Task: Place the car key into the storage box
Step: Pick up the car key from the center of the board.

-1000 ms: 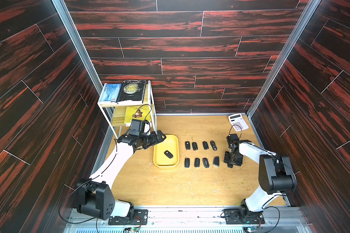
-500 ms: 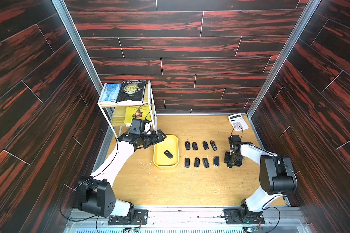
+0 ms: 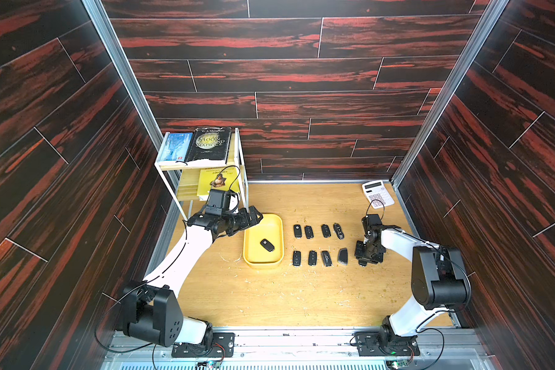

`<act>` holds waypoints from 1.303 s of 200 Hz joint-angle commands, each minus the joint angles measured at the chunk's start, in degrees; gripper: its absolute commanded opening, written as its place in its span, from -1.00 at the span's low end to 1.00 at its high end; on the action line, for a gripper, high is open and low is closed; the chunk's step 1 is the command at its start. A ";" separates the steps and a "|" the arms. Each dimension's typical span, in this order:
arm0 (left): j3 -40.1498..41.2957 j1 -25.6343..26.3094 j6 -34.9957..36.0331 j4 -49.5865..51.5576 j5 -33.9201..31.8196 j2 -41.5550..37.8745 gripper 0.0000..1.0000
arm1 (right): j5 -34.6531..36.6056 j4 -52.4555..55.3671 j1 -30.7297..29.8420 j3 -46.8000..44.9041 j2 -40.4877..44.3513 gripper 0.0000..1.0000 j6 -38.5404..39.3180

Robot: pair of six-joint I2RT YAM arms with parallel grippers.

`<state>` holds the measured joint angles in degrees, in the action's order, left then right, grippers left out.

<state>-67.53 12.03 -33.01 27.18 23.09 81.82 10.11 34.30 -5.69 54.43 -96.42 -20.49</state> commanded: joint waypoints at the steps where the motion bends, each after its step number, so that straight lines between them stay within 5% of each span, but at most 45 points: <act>1: 0.51 0.19 -1.70 -1.71 0.72 -0.67 0.99 | -0.60 1.46 0.05 -0.94 -0.27 -0.53 -0.25; 104: 0.58 1.23 -0.02 -5.29 10.15 0.60 0.88 | -10.04 9.48 -0.30 10.52 8.69 -0.51 -0.47; 196: 2.97 5.39 2.36 -12.97 21.15 0.39 0.88 | -34.43 8.42 -8.21 24.39 8.78 -0.45 -2.72; 260: 4.47 11.89 18.62 -10.99 16.07 -2.99 0.87 | -47.78 2.14 -15.85 31.21 4.40 -0.43 -7.86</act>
<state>-64.97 22.44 -23.16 16.21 40.84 82.37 -29.74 39.92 -20.34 84.14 -90.76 -25.30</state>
